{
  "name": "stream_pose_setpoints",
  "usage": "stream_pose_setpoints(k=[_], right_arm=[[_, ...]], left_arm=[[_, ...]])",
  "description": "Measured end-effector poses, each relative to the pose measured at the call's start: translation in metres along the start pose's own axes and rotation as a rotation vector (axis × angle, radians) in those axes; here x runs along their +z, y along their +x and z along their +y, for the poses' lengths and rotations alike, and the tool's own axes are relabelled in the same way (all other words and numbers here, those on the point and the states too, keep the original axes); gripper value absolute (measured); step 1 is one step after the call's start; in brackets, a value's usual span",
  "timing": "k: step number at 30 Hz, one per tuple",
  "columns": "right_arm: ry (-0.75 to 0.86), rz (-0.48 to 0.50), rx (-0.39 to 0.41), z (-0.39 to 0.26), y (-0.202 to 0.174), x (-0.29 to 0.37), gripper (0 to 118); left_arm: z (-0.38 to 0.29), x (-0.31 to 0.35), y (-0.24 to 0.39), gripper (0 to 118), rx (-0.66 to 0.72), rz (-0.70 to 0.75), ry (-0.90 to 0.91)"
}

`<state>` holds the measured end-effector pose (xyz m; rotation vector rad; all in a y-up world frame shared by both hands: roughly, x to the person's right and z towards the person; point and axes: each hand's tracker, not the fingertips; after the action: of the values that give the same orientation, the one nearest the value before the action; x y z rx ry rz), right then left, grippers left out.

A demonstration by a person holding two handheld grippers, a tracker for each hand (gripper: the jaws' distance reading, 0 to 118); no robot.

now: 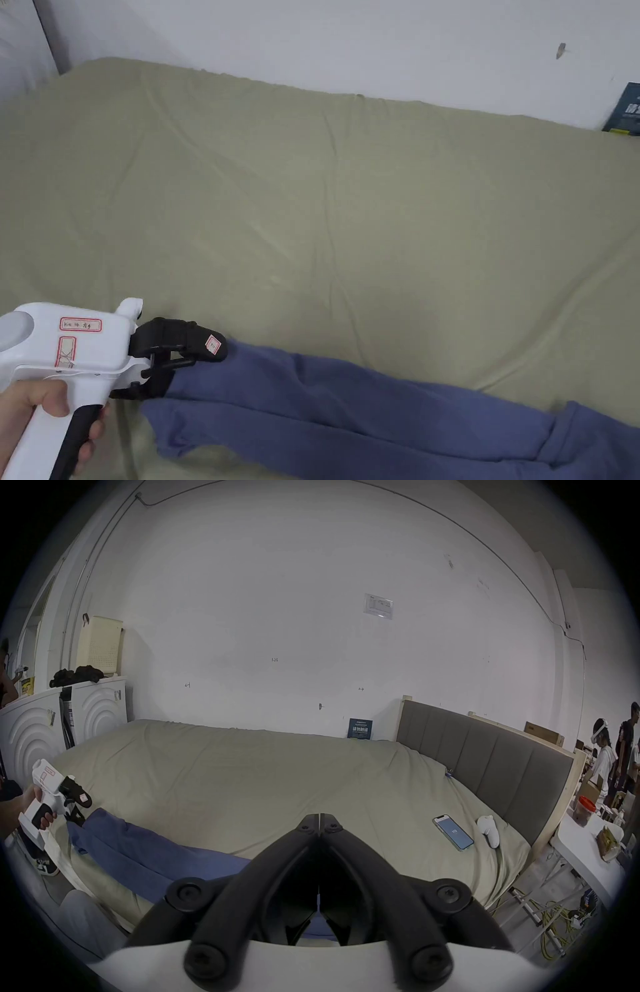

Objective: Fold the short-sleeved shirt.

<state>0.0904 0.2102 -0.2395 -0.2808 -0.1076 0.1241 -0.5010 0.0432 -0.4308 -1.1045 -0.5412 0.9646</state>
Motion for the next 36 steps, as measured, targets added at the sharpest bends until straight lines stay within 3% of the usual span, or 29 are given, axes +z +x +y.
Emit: stream_pose_setpoints(k=[6,7,8,9,12,13,22,30,36], right_arm=[[-0.008,0.016,-0.036,0.001,-0.003,-0.006,0],[-0.008,0.022,-0.044,0.000,-0.003,-0.007,0],[-0.010,0.024,-0.048,0.000,-0.004,-0.006,0],[-0.010,0.031,-0.052,-0.001,-0.004,-0.006,0],[-0.012,0.047,-0.060,-0.002,-0.005,-0.005,0],[-0.012,0.049,-0.064,-0.002,-0.005,-0.004,0],[0.007,0.063,-0.083,0.003,0.004,0.001,0],[0.021,0.079,-0.095,0.005,0.008,0.001,0],[0.017,0.097,-0.114,0.002,0.010,0.001,0]], left_arm=[[0.001,-0.016,0.009,111,-0.025,0.017,-0.025],[0.005,-0.014,0.003,97,-0.023,0.006,-0.027],[0.006,-0.014,0.002,62,-0.017,-0.001,-0.032],[0.005,-0.014,0.000,8,-0.009,0.003,-0.033],[-0.009,-0.027,-0.011,8,-0.028,0.179,-0.067],[-0.010,-0.023,-0.010,8,0.033,0.041,-0.030],[-0.021,0.022,0.022,6,-0.018,0.107,0.095],[-0.024,0.083,0.028,6,-0.041,0.291,0.180],[-0.037,0.075,0.078,6,-0.090,0.434,0.200]])
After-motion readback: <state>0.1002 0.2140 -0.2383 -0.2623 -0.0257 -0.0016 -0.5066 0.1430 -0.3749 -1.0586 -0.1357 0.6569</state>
